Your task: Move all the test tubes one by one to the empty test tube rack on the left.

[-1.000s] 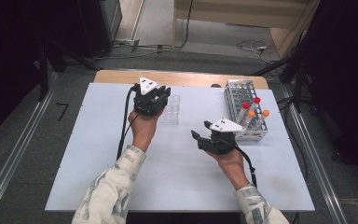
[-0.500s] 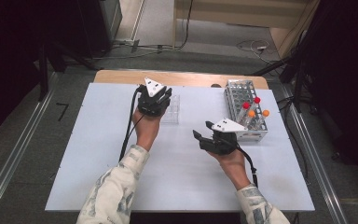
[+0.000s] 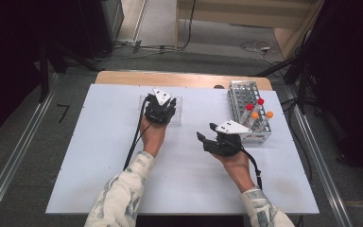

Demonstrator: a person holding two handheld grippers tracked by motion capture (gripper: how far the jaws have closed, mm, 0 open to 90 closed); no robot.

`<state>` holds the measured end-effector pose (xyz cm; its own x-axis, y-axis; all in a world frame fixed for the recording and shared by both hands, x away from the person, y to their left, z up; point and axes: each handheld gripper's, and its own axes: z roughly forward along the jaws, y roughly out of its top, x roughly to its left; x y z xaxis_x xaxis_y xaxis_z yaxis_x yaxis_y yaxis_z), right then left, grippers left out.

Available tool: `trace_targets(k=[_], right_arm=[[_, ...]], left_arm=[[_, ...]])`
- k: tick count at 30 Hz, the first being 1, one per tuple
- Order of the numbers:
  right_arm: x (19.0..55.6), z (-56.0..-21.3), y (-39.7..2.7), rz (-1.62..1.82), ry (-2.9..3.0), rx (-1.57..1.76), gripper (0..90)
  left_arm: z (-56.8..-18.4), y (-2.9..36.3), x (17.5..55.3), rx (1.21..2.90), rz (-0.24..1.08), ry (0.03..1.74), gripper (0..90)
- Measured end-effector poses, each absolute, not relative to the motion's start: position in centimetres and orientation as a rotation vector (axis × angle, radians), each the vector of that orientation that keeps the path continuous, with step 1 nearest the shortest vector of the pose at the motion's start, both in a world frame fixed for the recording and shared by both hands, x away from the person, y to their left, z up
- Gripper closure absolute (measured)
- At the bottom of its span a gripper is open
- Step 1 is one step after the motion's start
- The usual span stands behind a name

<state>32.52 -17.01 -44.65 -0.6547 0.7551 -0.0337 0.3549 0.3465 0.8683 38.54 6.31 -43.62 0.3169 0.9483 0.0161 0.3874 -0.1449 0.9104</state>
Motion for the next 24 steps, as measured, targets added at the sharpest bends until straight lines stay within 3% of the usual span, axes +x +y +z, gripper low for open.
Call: trace_targets(k=[8, 16, 24], right_arm=[[32.7, -44.8, -17.1, 1.240, 2.183, 0.984, 36.9], [32.6, -44.7, -17.4, 1.242, 2.162, 0.991, 34.6], [32.5, -44.3, -18.8, 1.247, 2.129, 1.012, 34.0]], left_arm=[[-44.0, 6.7, 38.6, 1.673, 0.755, 1.237, 73.6], [-43.5, 7.3, 38.1, 1.633, 0.758, 1.266, 56.6], [-42.8, 7.6, 37.2, 1.608, 0.714, 1.275, 33.7]])
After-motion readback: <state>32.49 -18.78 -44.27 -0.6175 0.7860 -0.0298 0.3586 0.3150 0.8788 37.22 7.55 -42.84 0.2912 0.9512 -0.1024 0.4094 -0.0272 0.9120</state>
